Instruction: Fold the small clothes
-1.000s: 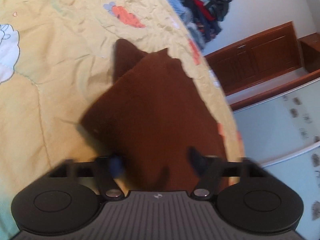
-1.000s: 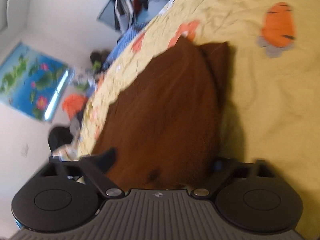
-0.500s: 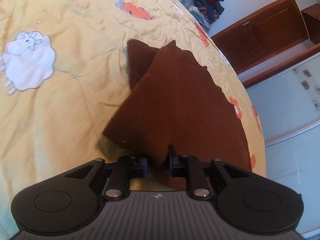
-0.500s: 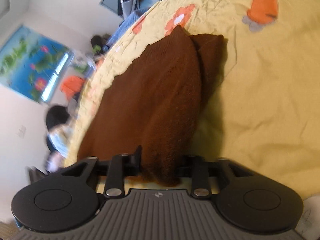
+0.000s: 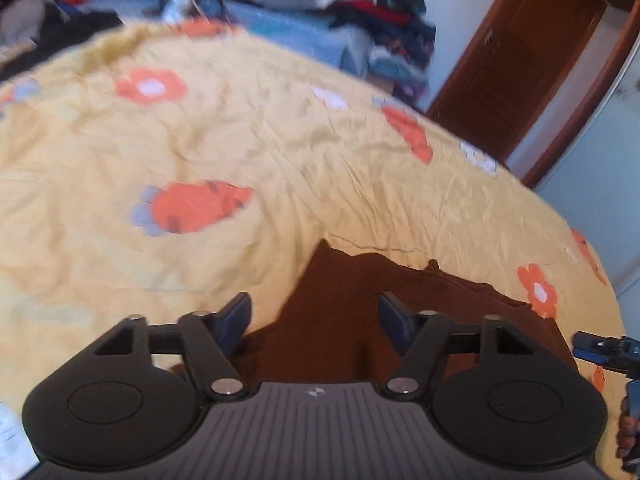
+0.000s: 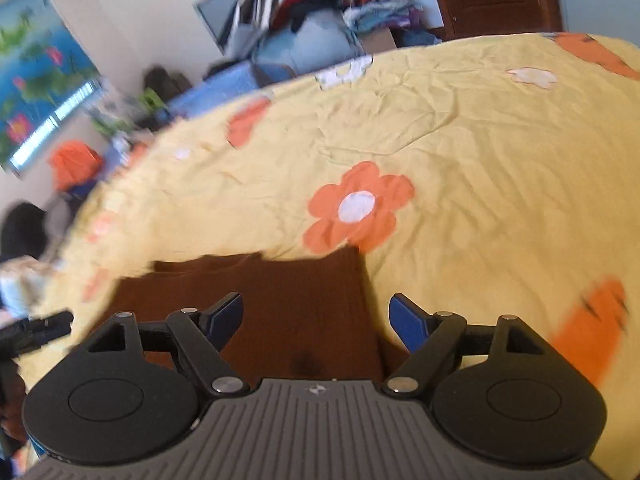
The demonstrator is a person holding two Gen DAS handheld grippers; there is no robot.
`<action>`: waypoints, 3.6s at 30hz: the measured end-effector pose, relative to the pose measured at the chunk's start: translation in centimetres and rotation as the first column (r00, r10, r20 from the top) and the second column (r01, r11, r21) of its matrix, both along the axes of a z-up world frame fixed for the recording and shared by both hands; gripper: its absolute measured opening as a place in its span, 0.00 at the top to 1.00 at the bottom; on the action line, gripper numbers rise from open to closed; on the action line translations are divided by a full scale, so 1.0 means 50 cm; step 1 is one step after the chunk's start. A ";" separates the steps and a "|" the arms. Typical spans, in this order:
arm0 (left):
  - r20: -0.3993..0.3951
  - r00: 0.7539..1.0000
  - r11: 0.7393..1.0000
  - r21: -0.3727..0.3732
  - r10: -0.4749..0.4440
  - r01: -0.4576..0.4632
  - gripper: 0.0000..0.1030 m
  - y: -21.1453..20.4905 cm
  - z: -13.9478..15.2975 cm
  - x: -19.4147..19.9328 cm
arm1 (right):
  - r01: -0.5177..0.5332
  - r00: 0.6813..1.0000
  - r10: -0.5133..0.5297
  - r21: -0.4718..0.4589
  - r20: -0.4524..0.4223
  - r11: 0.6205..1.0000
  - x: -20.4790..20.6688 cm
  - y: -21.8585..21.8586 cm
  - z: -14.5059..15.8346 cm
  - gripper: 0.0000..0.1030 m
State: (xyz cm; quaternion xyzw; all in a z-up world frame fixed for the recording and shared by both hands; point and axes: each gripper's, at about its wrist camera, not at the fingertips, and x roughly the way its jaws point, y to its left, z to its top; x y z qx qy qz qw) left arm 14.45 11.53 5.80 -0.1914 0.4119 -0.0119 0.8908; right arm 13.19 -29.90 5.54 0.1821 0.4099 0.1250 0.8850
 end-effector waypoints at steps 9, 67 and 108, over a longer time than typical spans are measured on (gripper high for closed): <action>-0.009 0.994 0.958 0.266 -0.105 0.104 0.92 -0.078 -0.050 0.052 | -0.018 0.998 0.018 -0.008 0.058 1.000 0.019 0.022 -0.016 0.80; 0.315 0.913 0.942 0.290 -0.260 0.168 0.88 -0.438 0.095 -0.358 | -0.089 0.987 0.008 0.510 0.159 0.855 -0.207 -0.063 -0.031 0.00; 0.151 0.937 0.947 -0.020 -0.315 0.322 0.12 -0.263 -0.025 -0.332 | -0.025 0.997 0.058 0.477 -0.053 0.879 -0.239 -0.151 -0.070 0.02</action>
